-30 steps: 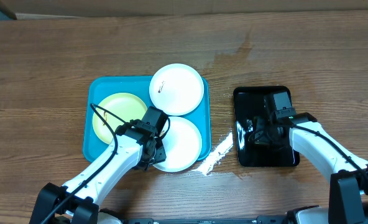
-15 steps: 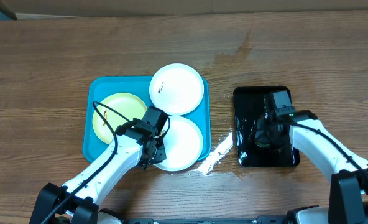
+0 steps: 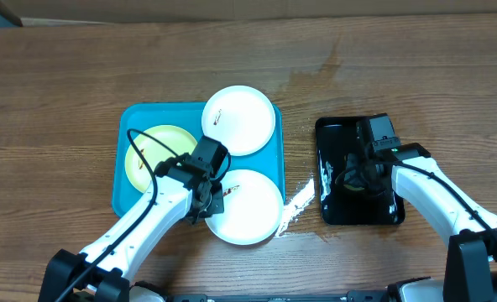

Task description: Clean dirty plates on tray and stack at the side

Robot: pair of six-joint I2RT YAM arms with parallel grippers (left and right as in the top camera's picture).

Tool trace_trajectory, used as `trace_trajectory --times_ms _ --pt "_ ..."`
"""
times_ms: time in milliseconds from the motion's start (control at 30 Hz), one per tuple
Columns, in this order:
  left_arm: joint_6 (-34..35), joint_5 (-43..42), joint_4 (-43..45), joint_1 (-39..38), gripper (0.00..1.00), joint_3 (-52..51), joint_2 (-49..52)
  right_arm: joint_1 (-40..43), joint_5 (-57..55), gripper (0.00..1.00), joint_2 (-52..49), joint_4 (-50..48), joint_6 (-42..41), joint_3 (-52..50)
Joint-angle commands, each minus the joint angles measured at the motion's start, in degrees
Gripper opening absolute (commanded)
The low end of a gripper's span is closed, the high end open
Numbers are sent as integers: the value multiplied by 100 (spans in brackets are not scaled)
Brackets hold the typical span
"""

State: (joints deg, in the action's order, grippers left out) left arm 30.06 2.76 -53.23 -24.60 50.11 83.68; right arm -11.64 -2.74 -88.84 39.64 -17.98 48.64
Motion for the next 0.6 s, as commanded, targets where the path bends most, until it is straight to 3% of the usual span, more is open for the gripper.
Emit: trace_trajectory --times_ms 0,133,400,567 --pt "-706 66 -125 11 4 525 -13 15 26 8 -26 -101 -7 170" --pt "-1423 48 -90 11 4 1043 -13 15 28 9 -26 -181 -7 170" --pt "-4089 55 280 22 5 1416 7 15 28 10 -26 -205 -7 170" --pt "-4822 59 280 22 6 1412 225 15 28 11 -26 -205 -9 170"
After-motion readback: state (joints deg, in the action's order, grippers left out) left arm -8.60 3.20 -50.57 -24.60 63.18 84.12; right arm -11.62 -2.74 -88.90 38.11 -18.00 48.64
